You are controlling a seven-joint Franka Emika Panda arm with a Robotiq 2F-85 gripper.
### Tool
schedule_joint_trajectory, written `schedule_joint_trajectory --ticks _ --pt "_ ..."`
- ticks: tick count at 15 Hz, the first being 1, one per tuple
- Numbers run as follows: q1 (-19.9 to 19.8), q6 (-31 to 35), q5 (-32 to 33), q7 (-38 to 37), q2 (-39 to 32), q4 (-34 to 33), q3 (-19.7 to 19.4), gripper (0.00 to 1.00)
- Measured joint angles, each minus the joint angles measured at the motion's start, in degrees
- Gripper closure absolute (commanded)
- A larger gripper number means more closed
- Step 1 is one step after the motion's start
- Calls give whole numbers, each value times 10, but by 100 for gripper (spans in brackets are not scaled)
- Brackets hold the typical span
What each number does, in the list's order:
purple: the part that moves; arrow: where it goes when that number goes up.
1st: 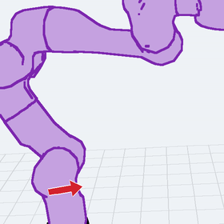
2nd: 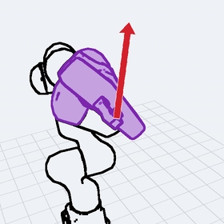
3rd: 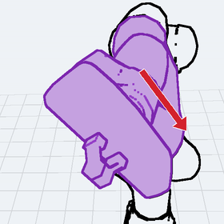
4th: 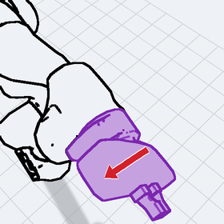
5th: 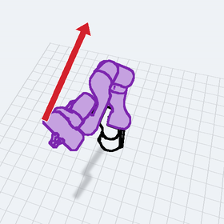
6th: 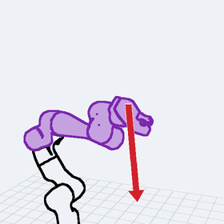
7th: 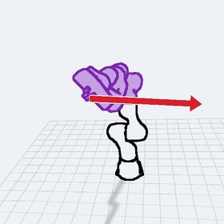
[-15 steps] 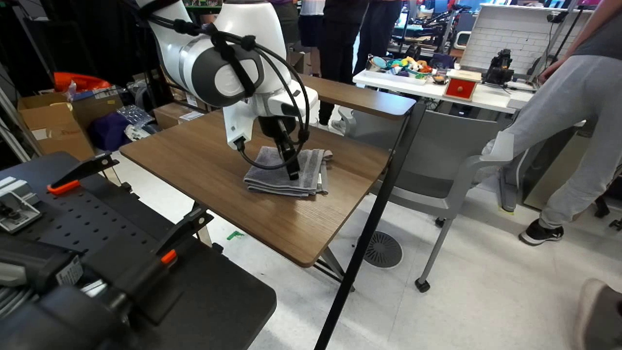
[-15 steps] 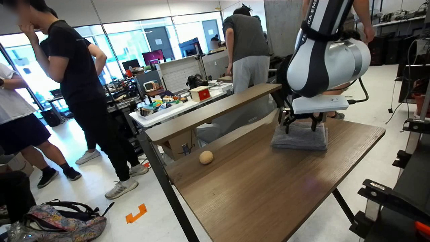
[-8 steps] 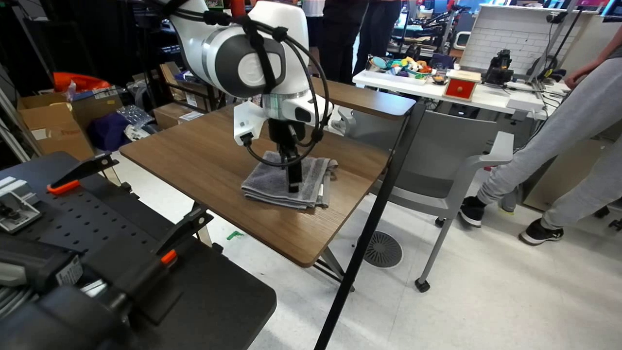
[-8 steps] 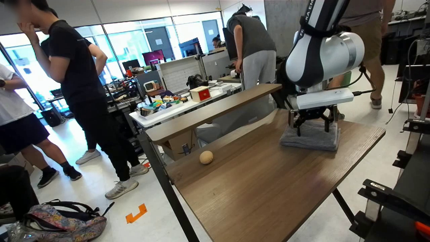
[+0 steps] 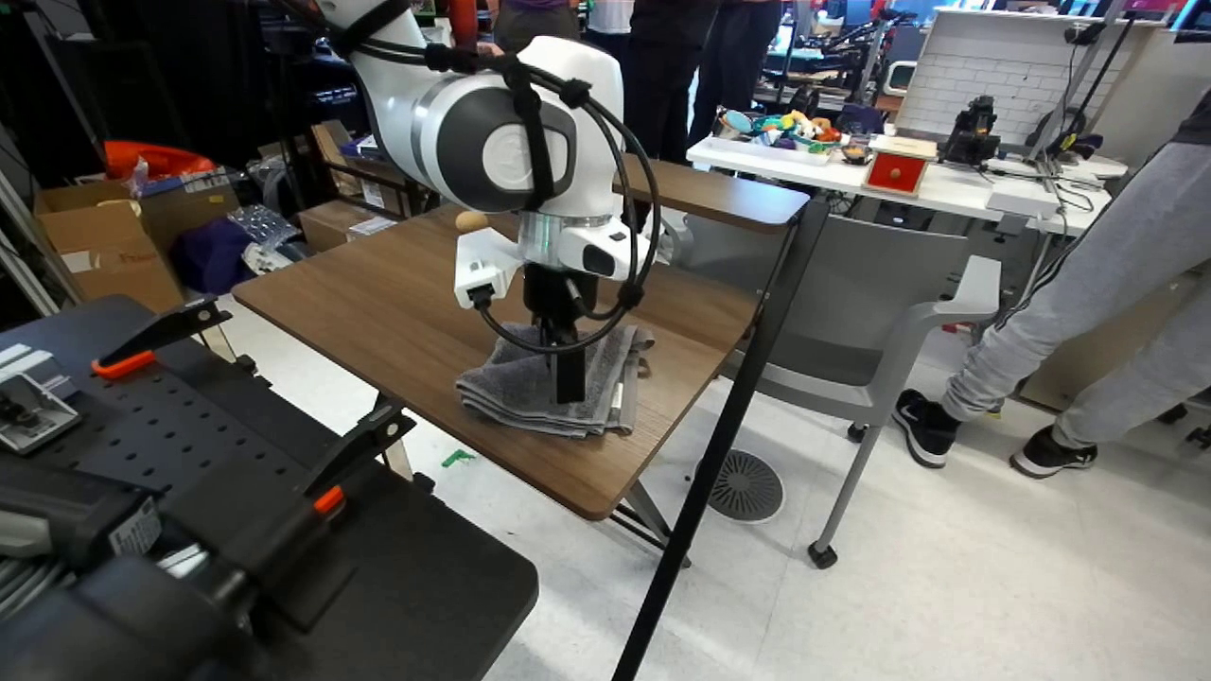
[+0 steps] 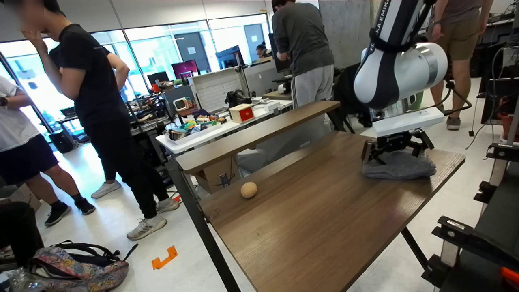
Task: Use the towel to wipe the table
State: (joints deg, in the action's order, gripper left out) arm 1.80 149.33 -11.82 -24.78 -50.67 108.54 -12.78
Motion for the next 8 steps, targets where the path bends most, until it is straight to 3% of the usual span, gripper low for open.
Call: schedule_joint_trajectory --ticks 8 --pt "-3 0 0 -1 -1 -4 8 0"
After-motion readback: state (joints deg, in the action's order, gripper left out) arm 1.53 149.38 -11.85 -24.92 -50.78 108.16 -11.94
